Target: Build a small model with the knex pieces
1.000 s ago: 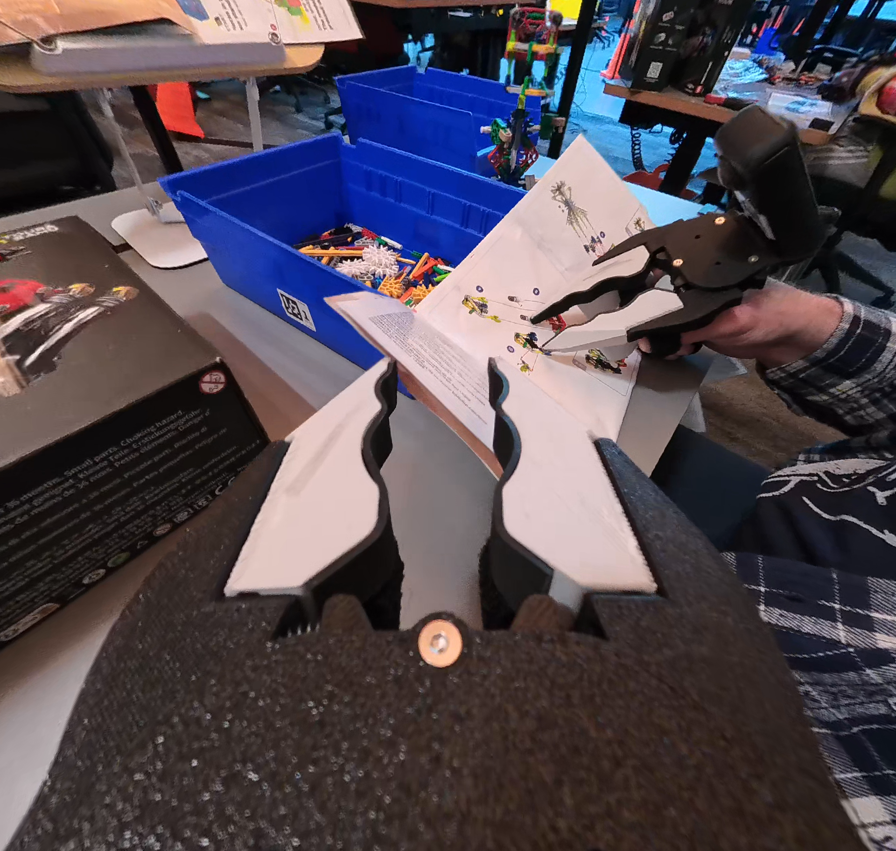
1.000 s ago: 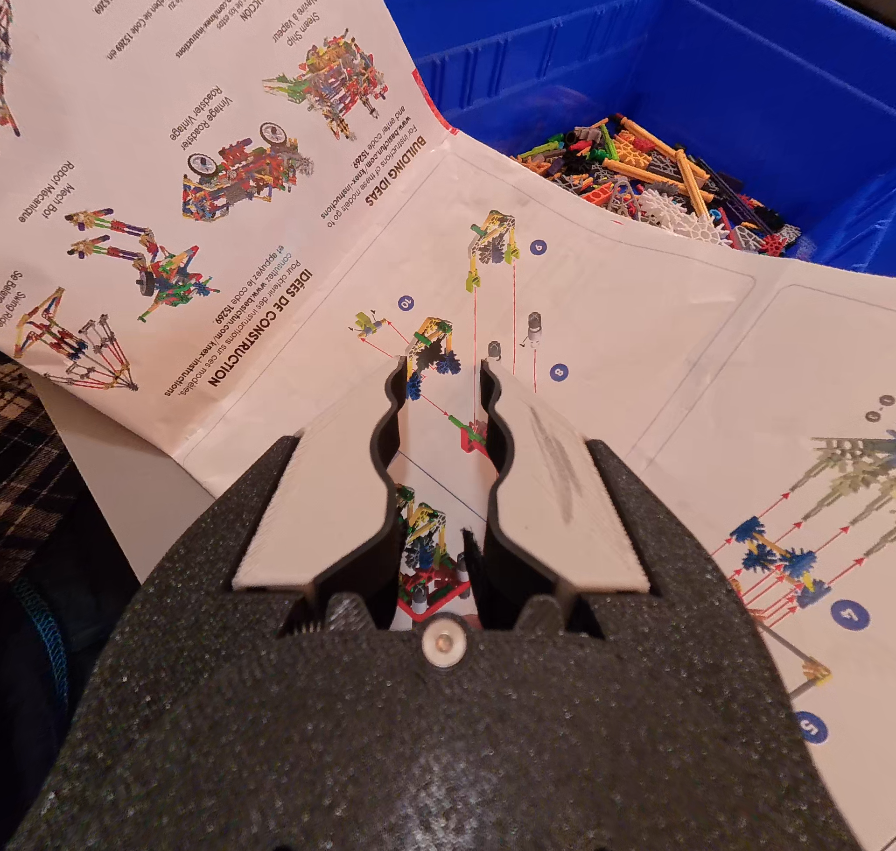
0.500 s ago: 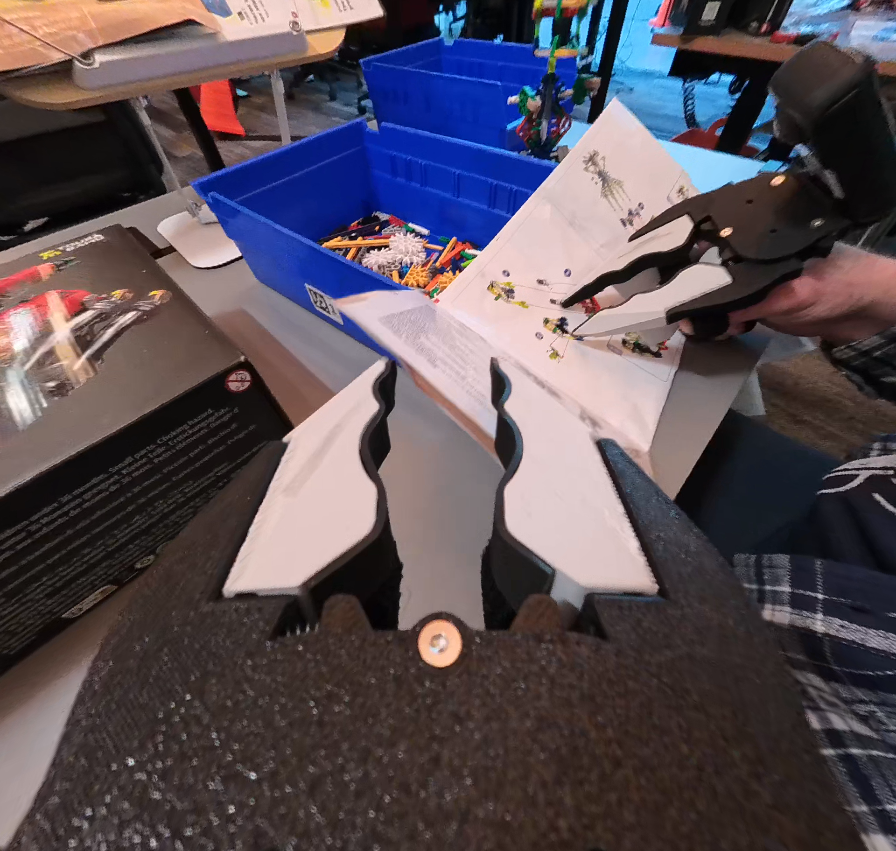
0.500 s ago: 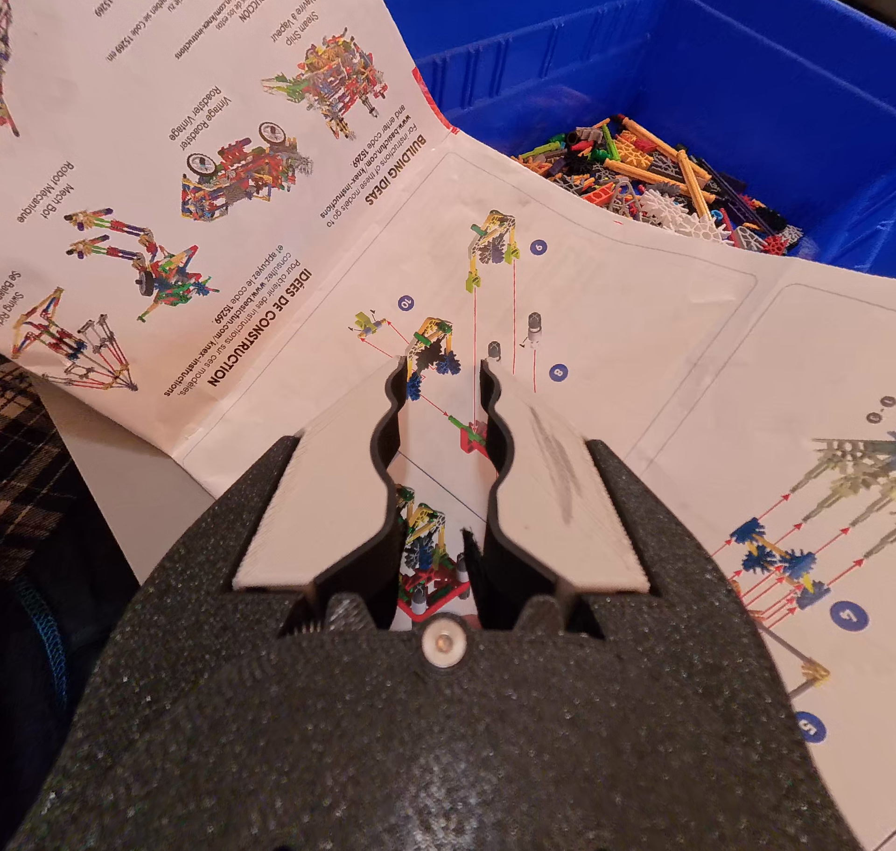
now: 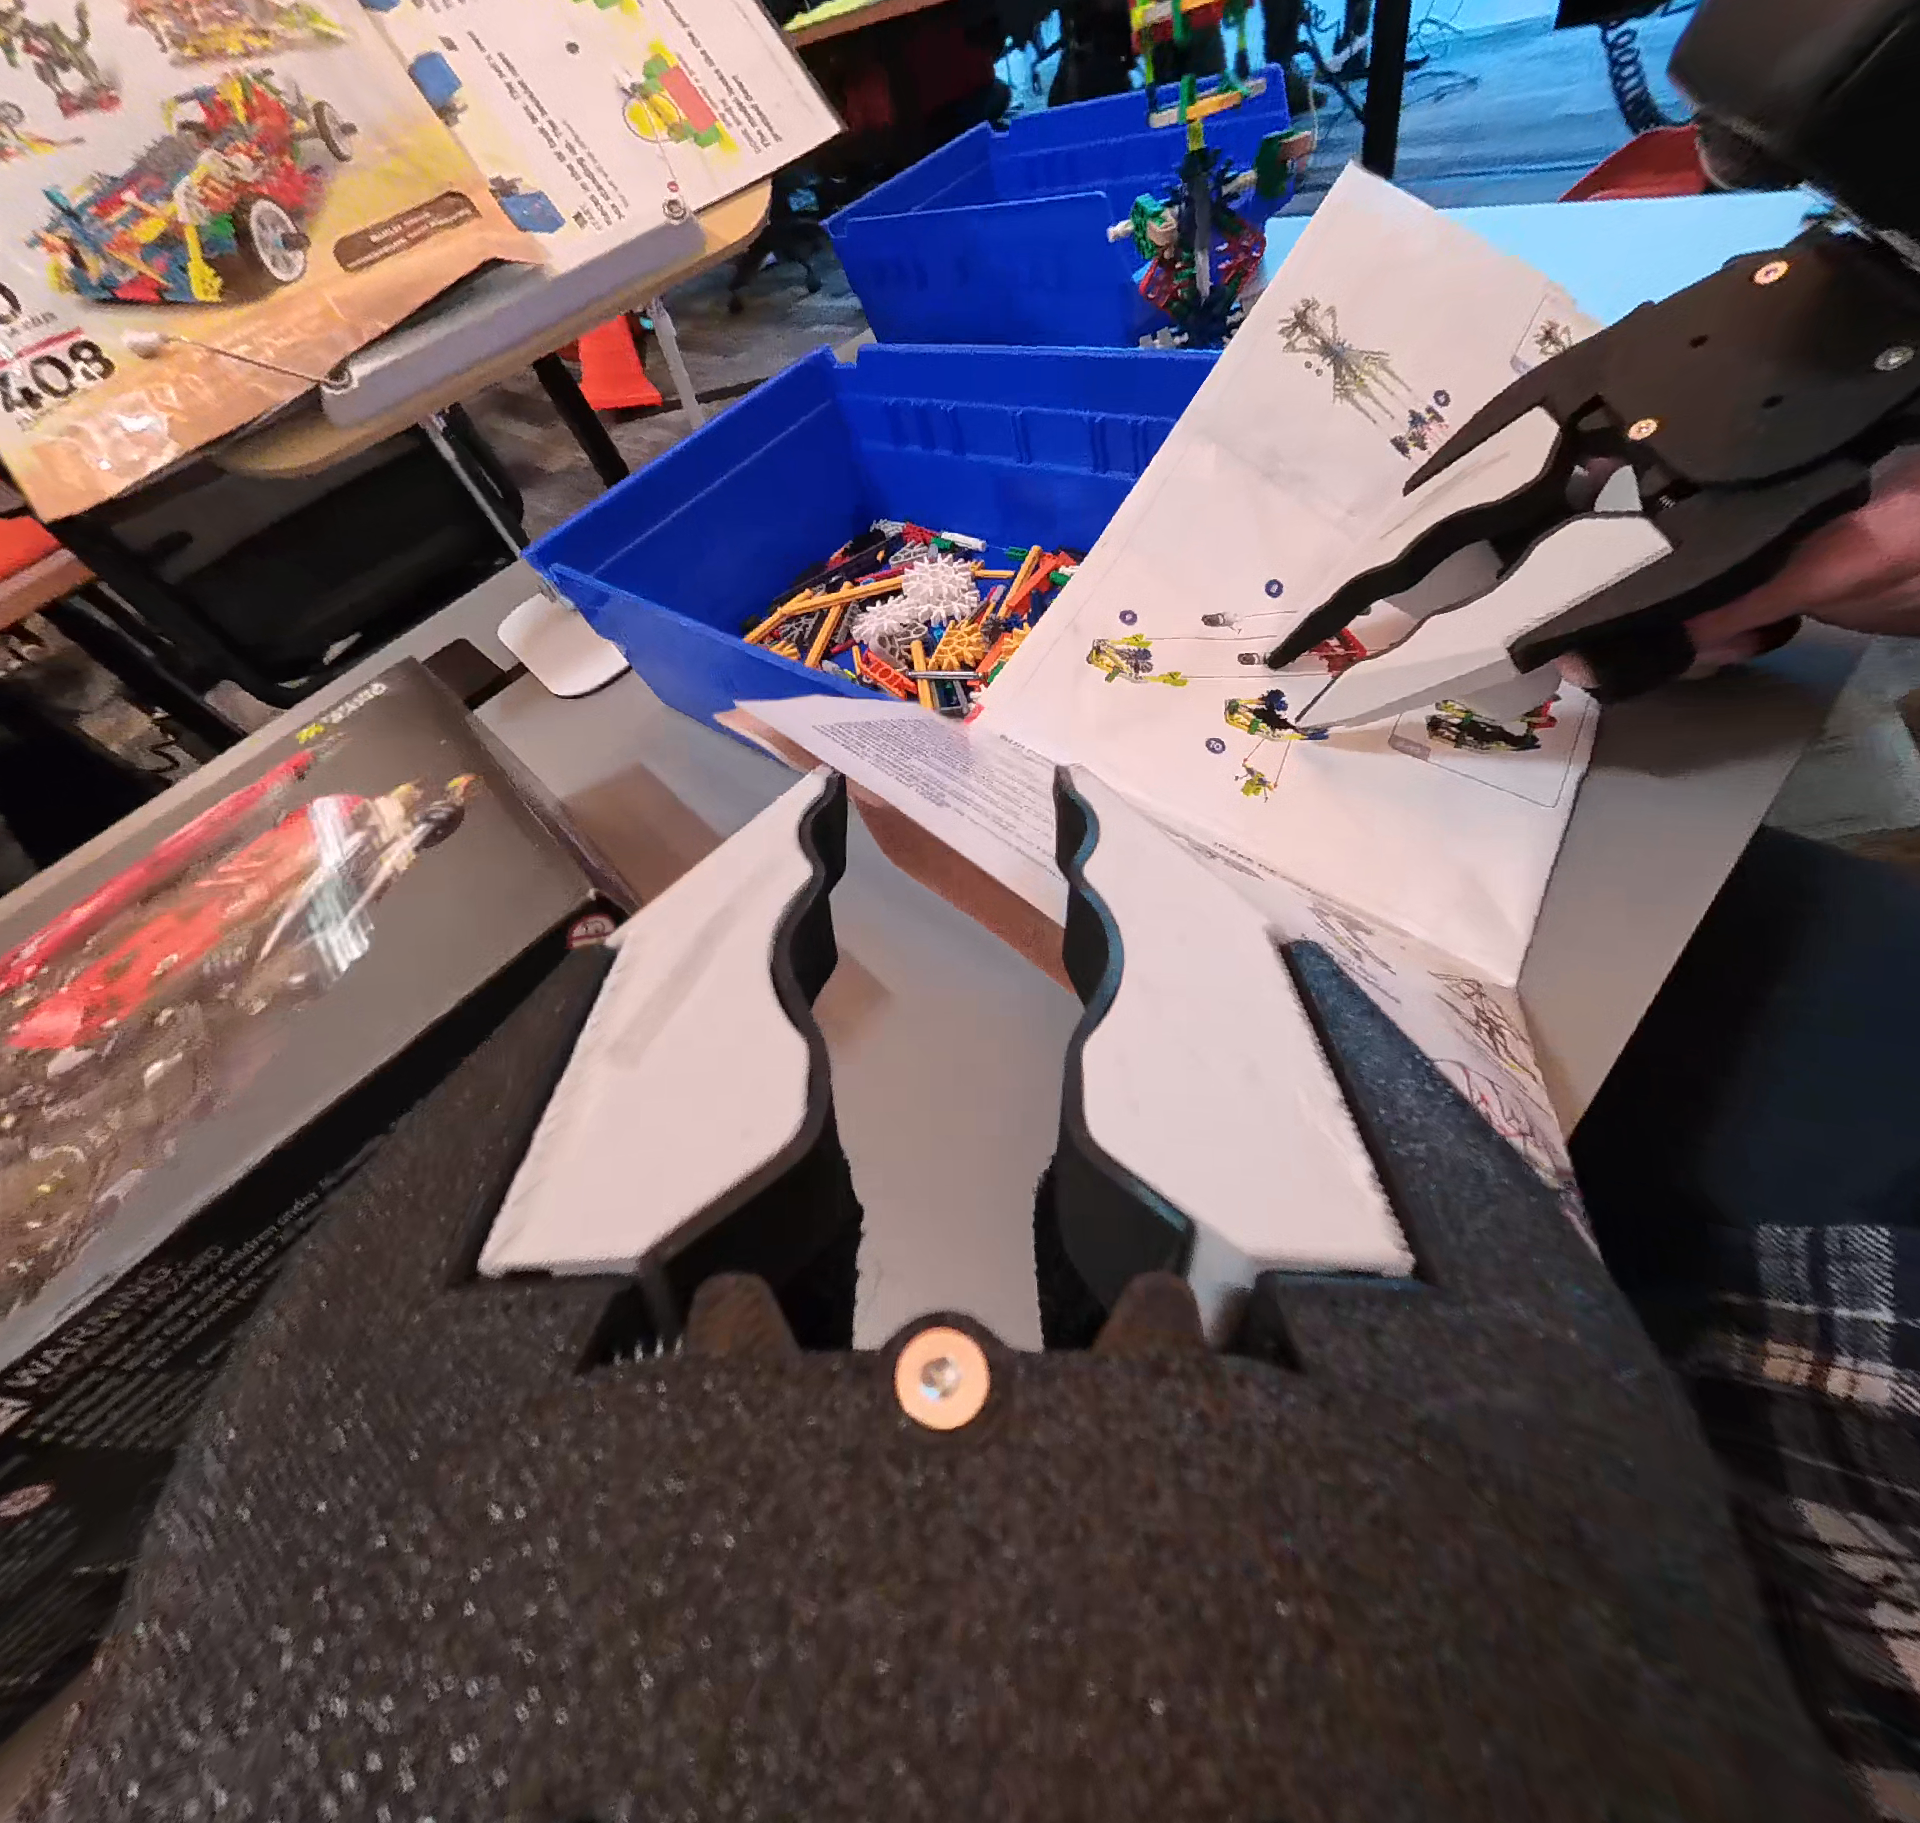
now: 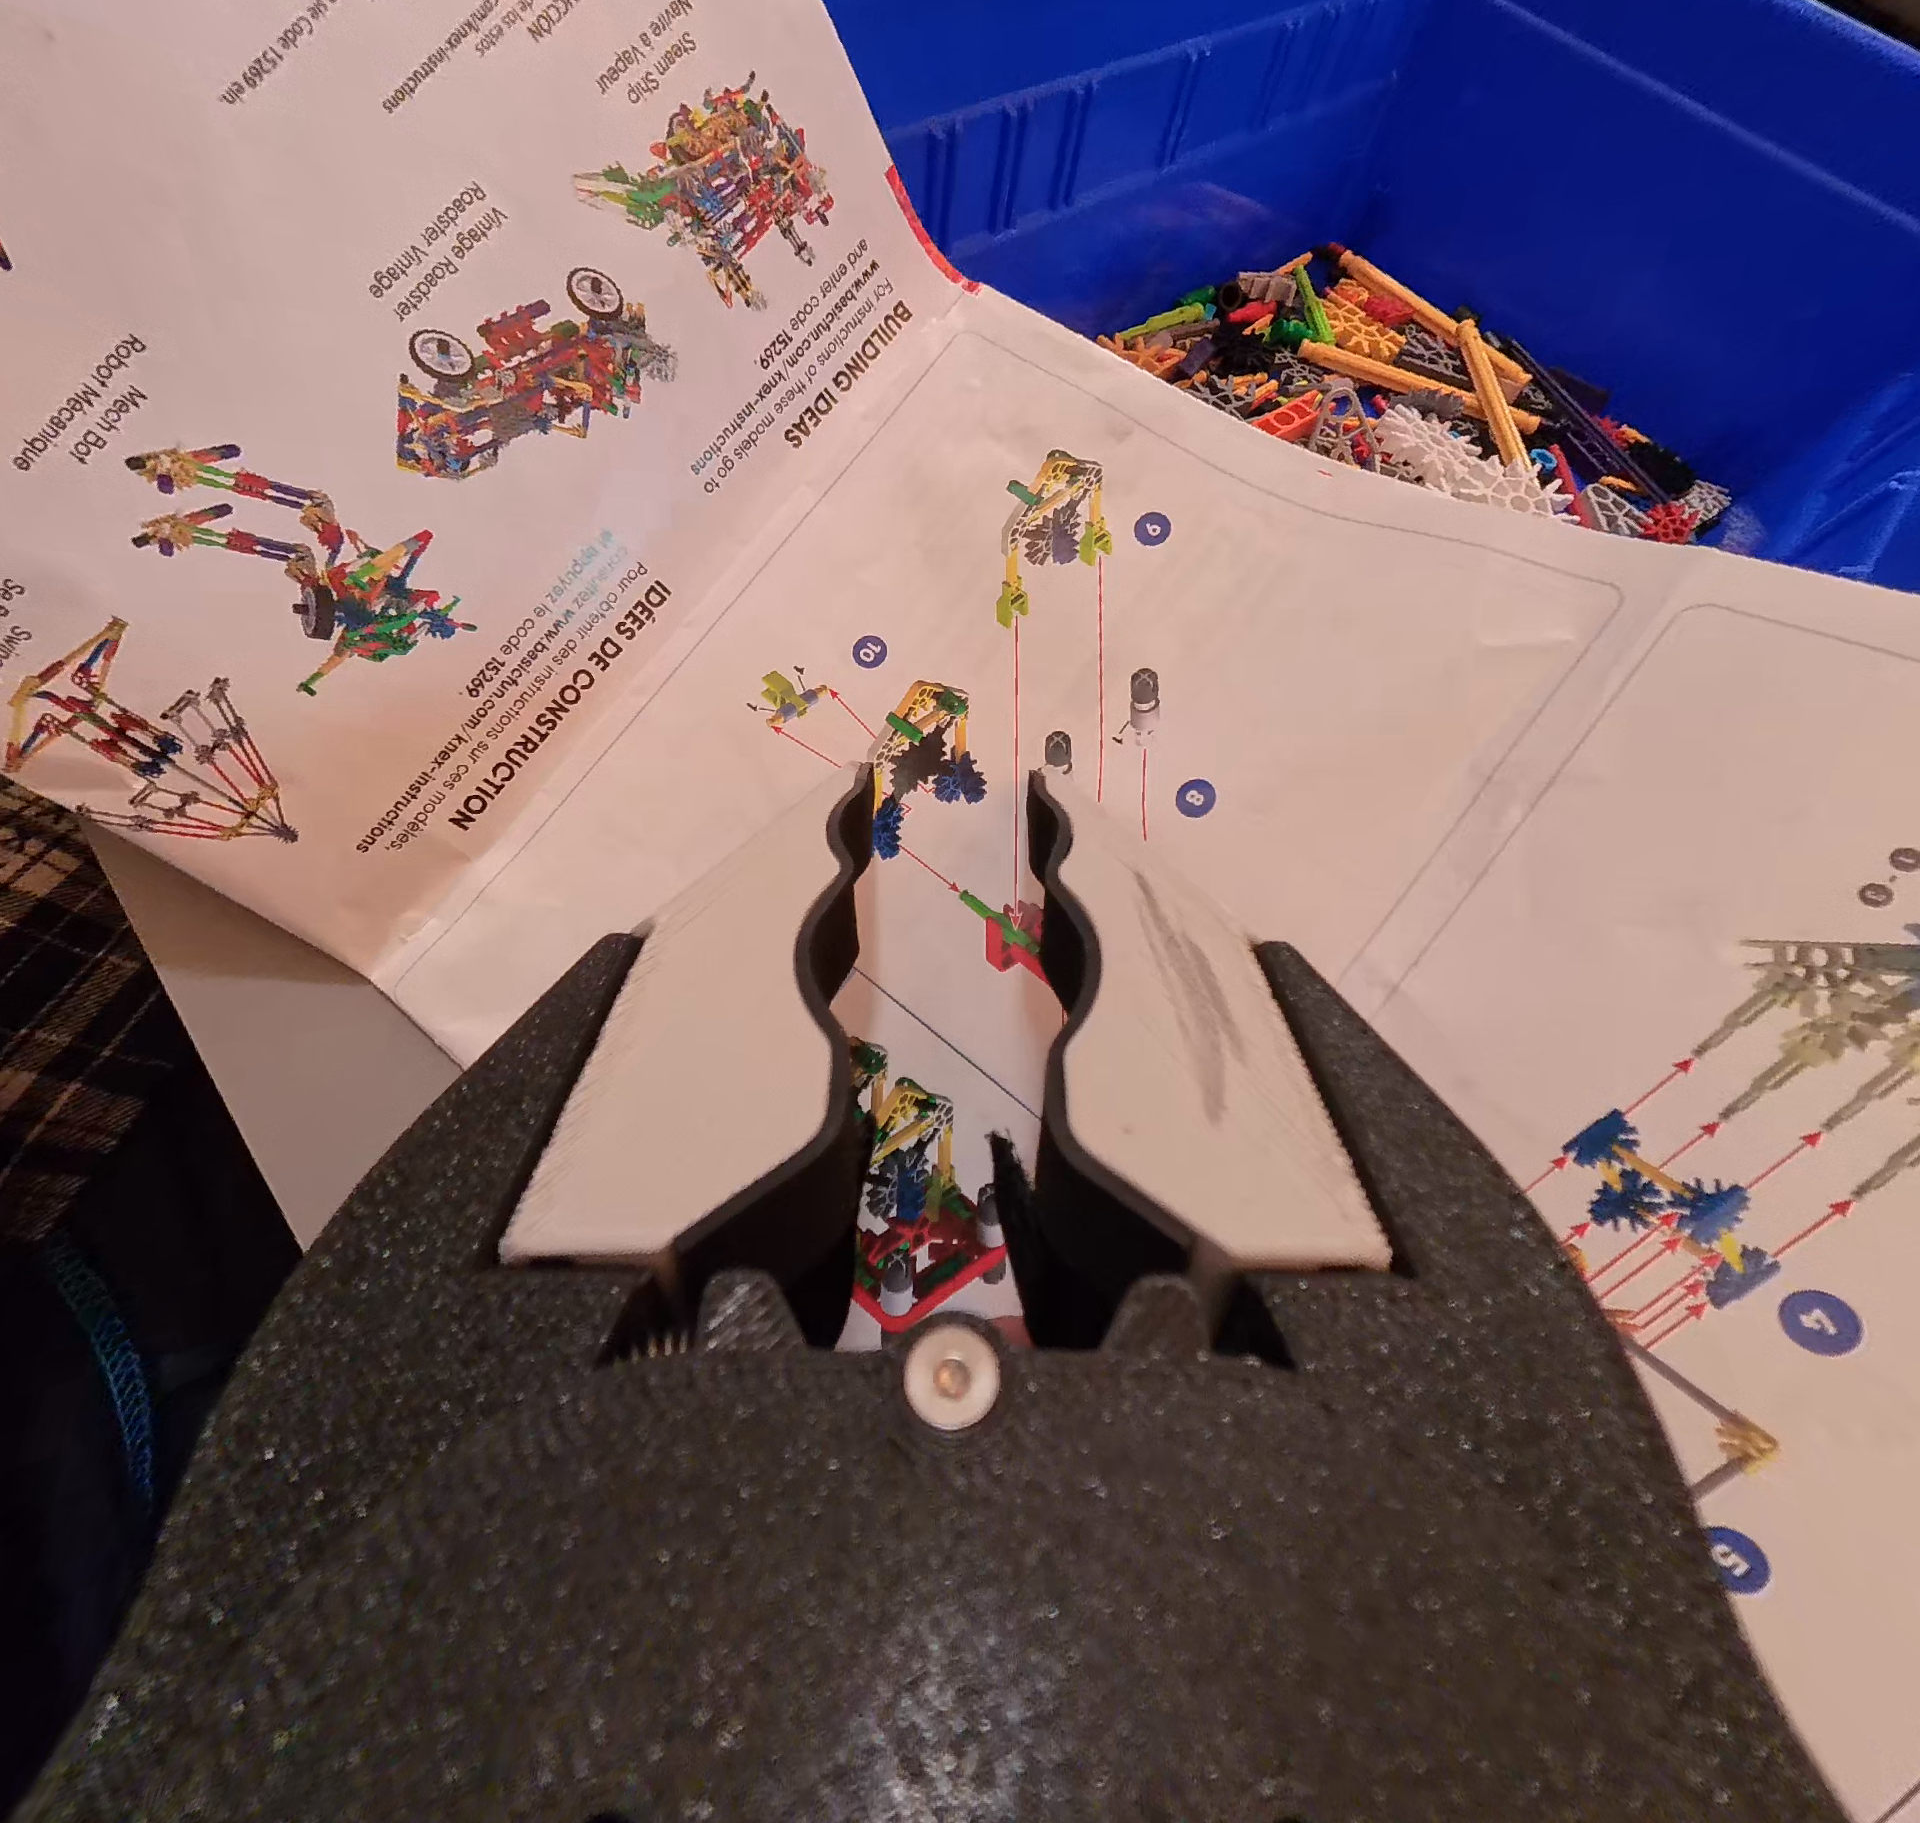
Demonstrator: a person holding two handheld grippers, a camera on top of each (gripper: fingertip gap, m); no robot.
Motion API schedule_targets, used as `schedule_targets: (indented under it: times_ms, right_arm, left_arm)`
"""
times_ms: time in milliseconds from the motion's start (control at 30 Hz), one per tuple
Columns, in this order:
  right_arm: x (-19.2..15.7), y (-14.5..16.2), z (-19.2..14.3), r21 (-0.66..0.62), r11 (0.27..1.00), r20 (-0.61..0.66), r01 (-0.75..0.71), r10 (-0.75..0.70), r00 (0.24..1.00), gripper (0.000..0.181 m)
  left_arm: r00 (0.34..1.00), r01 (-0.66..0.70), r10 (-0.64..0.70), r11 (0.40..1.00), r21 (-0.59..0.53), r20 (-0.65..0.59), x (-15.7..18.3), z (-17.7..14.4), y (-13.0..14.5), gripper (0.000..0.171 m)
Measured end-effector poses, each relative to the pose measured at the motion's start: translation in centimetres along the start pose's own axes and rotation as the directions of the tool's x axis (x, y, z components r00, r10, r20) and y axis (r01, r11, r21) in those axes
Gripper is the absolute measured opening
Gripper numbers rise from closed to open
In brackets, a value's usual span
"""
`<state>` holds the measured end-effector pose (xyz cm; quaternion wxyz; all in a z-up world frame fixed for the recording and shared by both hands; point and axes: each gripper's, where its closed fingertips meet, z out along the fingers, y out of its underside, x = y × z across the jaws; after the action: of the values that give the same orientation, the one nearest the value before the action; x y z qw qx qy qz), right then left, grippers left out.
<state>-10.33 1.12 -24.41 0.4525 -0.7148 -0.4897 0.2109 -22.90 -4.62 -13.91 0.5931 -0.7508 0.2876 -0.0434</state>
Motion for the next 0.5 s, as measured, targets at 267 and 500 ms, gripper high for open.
schedule_targets:
  times_ms: [267,500]
  right_arm:
    - [-0.1,-0.1,0.1,0.001,1.000,0.005,-0.002,0.002,1.000,0.029]
    - [-0.1,-0.2,0.2,0.002,1.000,0.007,0.000,0.000,1.000,0.028]
  left_arm:
    - [0.989,-0.134,0.136,0.990,-0.036,0.062,0.0,0.3,-0.4,0.036]
    - [0.938,-0.278,0.298,0.951,-0.134,0.176,-0.9,0.5,0.9,0.027]
